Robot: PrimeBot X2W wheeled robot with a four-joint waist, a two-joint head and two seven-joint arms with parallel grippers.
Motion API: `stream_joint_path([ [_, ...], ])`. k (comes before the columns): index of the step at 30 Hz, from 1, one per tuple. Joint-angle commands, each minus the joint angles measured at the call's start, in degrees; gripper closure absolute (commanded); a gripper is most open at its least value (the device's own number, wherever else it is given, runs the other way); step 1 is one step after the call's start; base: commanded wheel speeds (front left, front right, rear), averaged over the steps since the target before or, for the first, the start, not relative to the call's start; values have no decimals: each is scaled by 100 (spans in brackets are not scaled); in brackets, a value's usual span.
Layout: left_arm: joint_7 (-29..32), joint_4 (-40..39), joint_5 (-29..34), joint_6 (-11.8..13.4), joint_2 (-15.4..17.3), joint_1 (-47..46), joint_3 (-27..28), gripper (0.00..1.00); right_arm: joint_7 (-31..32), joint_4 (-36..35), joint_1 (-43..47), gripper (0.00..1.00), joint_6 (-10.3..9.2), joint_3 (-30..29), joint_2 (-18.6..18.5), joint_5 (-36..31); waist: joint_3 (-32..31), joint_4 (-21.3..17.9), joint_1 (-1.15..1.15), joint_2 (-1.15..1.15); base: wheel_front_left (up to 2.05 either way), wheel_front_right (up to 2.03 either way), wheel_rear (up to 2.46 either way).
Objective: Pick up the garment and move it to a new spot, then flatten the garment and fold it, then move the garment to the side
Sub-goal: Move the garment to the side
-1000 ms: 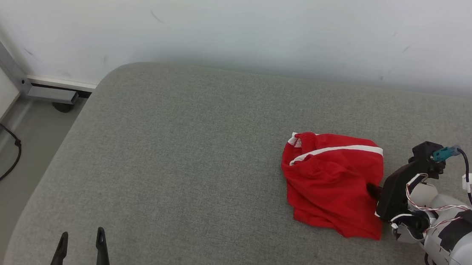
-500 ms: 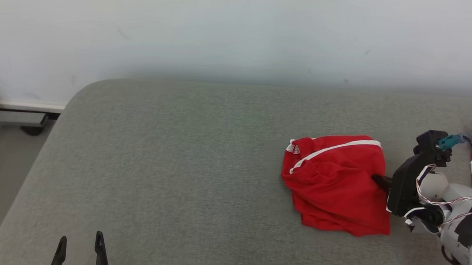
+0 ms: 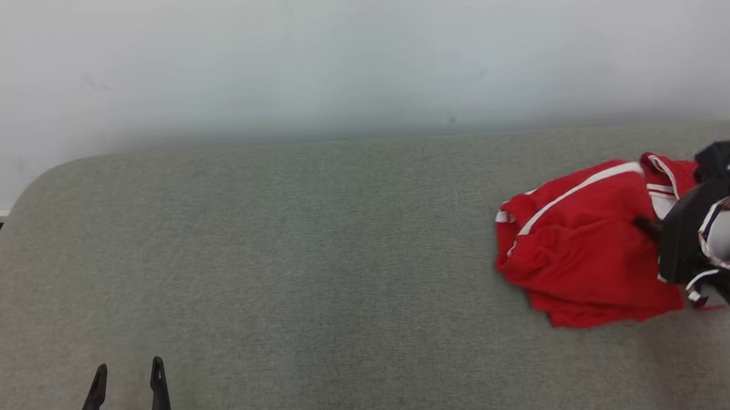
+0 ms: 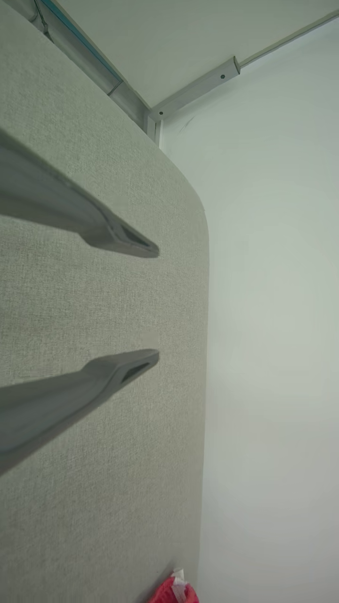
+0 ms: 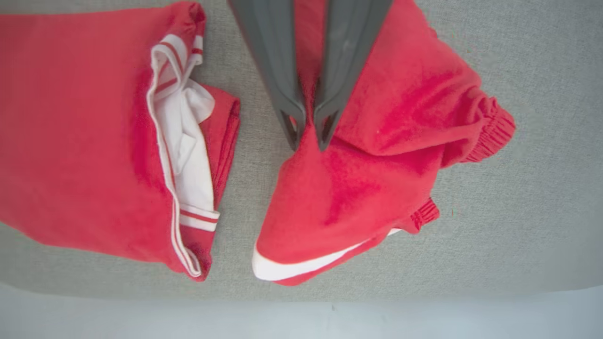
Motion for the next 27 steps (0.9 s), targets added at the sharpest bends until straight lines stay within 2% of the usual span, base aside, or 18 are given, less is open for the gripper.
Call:
stream_joint_path([
  [1, -42, -9, 24, -2, 20, -64, -4, 0, 31, -22, -196, 100, -12, 49, -142, -84, 36, -180, 0, 0, 0, 0, 0],
  [12, -48, -26, 17, -24, 75, -119, -51, 0, 237, 103, -790, 100, -12, 194, -621, -241, 128, -263, 0, 0, 0, 0, 0],
  [27, -19, -67, 24, -21, 143, -248, -78, 0, 574, 477, -1350, 100, -12, 463, -1085, -494, 416, -229, 0, 0, 0, 0, 0],
])
